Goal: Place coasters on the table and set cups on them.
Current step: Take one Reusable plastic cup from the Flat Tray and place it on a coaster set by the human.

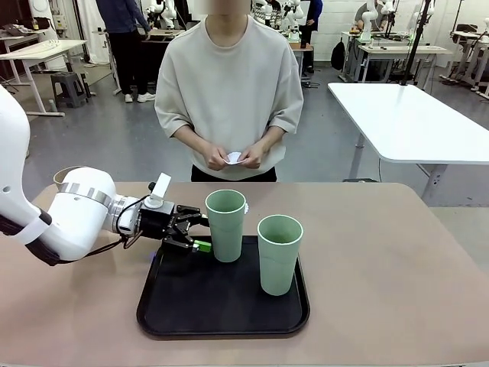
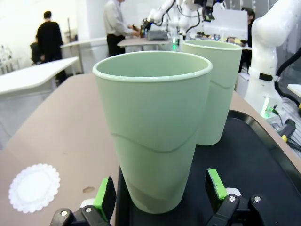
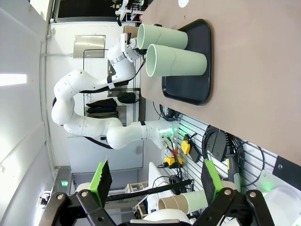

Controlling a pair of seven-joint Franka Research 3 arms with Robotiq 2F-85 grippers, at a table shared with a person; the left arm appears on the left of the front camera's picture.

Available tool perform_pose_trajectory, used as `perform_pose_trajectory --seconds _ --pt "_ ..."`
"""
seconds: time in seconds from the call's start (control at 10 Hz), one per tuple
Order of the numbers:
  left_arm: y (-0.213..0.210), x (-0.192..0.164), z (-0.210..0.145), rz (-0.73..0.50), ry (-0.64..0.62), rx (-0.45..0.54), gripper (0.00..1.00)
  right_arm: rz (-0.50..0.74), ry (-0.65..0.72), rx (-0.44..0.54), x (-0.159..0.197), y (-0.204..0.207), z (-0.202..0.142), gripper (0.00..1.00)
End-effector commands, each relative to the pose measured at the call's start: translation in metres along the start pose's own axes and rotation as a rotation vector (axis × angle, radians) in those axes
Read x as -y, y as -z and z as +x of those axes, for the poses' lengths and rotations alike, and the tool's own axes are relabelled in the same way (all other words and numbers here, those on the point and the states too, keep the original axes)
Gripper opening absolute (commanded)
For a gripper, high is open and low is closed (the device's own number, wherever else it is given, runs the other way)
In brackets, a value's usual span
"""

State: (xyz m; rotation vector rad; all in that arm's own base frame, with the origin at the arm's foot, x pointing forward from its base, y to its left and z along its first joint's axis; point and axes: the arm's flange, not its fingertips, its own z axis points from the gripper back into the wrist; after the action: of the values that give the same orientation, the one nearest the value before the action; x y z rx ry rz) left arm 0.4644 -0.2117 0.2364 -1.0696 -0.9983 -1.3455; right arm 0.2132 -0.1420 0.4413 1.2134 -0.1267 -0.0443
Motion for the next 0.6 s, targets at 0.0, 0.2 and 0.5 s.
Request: perform_pose_trajectory --seconds 0.0,0.2,0.5 --pt "0.0060 -0.0053 -0.0055 -0.027 0.040 -0.001 1.00 0.013 -0.004 0.000 0.0001 -0.0005 -0.0004 1.00" --pt "0.0091 -0.0056 -0.0092 -0.038 0.050 0.002 1.00 0.013 -0.004 0.000 0.0001 -0.0005 -0.0004 1.00" --pt "0.0111 -0.0097 -0.0091 -0.043 0.053 0.004 1.00 0.013 -0.004 0.000 0.0001 -0.0005 -0.0004 1.00"
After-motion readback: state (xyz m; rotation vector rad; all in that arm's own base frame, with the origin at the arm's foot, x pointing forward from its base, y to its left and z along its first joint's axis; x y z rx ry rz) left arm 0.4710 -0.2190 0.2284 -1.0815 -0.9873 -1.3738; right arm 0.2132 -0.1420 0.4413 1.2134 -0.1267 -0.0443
